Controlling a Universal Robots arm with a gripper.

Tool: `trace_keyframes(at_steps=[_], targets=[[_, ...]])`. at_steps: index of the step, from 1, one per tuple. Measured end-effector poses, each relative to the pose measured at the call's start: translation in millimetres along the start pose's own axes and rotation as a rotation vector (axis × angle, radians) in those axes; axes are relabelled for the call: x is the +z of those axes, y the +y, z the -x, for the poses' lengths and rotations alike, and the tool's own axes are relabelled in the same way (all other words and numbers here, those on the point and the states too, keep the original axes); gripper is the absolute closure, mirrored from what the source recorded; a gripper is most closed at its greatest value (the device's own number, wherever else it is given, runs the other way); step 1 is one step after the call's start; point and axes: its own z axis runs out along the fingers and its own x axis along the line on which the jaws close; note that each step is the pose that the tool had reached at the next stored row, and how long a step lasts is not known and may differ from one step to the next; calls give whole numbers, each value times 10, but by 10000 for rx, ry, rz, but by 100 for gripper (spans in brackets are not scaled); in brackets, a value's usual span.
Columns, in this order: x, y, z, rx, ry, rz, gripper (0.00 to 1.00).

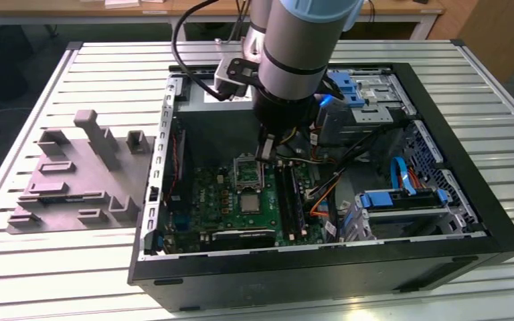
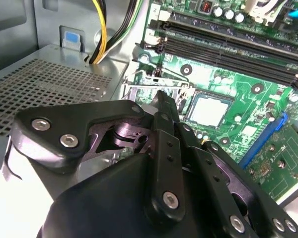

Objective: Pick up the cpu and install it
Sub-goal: 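Close the cpu cover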

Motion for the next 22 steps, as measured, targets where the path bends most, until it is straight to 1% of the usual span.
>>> trace_keyframes(at_steps=[2, 4, 5, 7, 10, 11, 12, 15, 16, 18, 22], targets=[[14, -8, 1, 45, -26, -52, 89], [24, -13, 1, 179, -75, -56, 89], [28, -18, 2, 210, -137, -44, 89], [35, -28, 5, 210, -287, -14, 89], [45, -52, 12, 198, -546, 59, 89], [54, -61, 14, 201, -593, 71, 89], [67, -70, 16, 213, -609, 72, 89], [108, -95, 20, 250, -621, 70, 89], [121, -101, 21, 250, -647, 77, 89], [142, -108, 21, 242, -726, 105, 89], [181, -115, 20, 230, -823, 132, 89]])
